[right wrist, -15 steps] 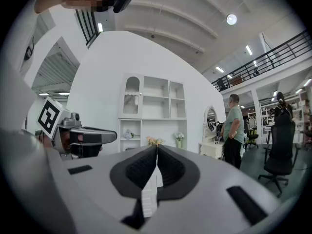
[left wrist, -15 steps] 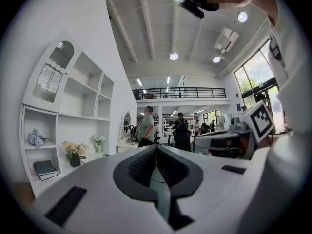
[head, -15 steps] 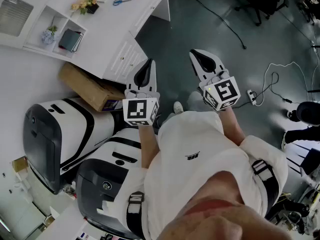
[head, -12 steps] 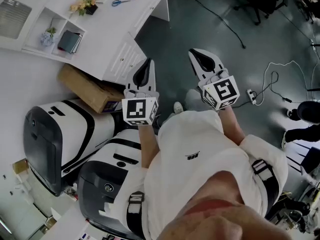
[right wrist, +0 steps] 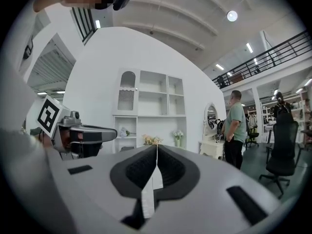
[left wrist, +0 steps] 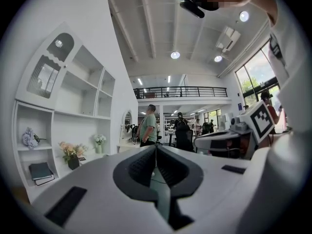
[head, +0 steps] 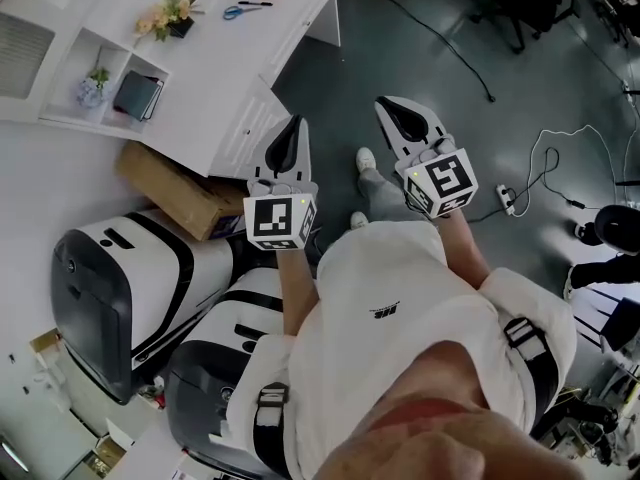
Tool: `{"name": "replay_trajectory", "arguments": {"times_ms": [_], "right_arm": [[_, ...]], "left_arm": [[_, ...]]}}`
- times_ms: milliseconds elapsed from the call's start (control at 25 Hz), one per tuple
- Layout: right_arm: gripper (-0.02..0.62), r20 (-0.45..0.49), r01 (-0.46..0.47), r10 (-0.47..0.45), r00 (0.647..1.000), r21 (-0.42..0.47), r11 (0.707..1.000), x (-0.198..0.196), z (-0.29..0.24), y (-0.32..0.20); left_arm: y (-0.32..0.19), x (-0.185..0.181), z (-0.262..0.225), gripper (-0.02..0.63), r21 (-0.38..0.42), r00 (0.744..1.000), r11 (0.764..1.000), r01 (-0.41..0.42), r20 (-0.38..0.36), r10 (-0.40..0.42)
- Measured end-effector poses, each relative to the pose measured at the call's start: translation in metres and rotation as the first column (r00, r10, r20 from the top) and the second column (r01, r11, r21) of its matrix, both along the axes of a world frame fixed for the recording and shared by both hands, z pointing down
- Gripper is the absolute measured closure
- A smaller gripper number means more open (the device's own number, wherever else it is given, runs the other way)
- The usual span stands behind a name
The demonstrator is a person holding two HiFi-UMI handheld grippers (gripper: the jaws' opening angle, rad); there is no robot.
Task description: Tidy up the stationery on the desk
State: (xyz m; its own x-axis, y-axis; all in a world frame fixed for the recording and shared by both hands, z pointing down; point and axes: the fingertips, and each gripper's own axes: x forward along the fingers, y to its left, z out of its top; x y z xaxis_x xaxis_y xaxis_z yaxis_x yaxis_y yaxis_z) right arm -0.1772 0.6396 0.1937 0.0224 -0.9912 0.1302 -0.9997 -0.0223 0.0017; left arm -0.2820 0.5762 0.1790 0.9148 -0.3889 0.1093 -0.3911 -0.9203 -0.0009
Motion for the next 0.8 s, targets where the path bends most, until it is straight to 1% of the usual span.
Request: {"name": "replay_trajectory", "arguments": {"times_ms": [320, 560, 800], "right_arm": [[0.598, 0.012, 0.021, -0.021, 1.000, -0.012, 1.000, 0.046, 0.006, -0.061], [0.598, 0.028, 0.065, -0.064, 0.998, -0.030, 0.997, 0.088, 0.012, -0.116], [0.598, 0.024, 0.110, -0.110, 0.994, -0.028, 0.993, 0.127, 0.008, -0.166]], "left_arm": [[-0.059, 0.046, 0.004, 0.606, -0.003, 1.000, 1.000, 0.016, 0.016, -0.016], [-0.108, 0.087, 0.008, 0.606, -0.013, 0.998, 0.999, 0.051, 0.034, -0.051], [-0.153, 0.126, 0.008, 0.606, -0.016, 0.995, 0.996, 0.089, 0.039, -0.088]]}}
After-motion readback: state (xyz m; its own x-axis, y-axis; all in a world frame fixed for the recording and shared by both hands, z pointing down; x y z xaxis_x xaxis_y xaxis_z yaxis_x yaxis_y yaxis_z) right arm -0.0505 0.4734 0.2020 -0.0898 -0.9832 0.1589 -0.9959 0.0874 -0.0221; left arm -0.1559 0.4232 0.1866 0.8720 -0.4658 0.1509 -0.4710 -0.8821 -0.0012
